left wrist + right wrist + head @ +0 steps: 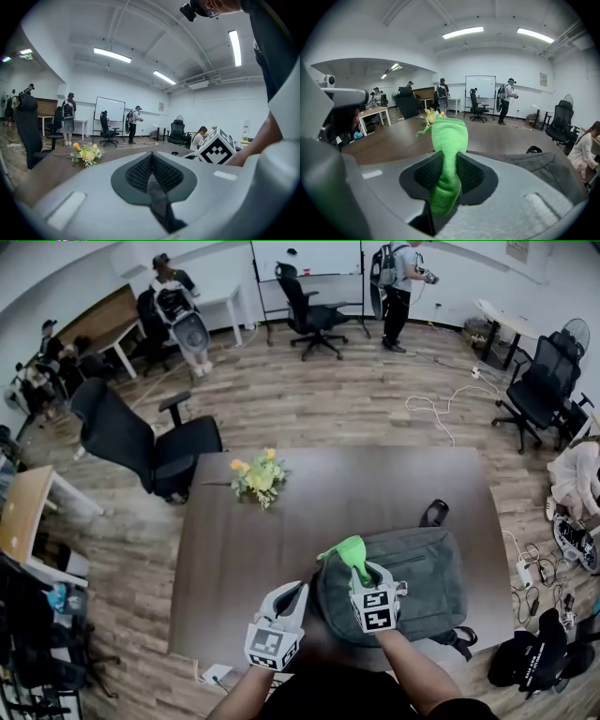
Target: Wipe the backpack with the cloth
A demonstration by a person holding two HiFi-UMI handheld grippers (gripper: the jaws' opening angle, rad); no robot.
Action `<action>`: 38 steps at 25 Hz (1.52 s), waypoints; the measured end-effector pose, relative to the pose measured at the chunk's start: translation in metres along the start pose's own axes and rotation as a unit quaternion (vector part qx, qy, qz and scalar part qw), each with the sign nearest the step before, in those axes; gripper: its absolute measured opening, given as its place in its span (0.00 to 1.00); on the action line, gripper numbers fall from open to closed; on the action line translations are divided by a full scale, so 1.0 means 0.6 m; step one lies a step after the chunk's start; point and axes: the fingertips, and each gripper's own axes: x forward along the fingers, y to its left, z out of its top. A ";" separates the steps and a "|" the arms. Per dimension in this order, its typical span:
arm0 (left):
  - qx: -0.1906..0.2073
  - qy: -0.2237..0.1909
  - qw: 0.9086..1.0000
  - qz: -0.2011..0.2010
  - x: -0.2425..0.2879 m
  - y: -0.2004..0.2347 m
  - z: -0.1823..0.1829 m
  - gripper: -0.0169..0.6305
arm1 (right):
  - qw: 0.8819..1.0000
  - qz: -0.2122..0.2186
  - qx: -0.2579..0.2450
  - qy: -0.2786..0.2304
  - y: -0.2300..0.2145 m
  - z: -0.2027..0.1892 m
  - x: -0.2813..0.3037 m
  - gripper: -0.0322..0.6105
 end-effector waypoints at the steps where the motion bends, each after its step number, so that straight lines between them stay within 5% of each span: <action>1: -0.003 0.003 1.000 0.002 -0.001 0.000 -0.001 0.05 | 1.000 0.001 -0.004 0.003 0.003 -0.001 0.008 0.20; 17: -0.020 0.031 0.999 0.031 -0.029 0.013 -0.039 0.05 | 0.997 0.024 -0.035 0.066 0.034 -0.039 0.081 0.20; 38: -0.015 0.039 0.999 0.010 0.005 -0.024 -0.045 0.05 | 0.995 -0.049 -0.033 0.078 -0.093 -0.057 0.066 0.20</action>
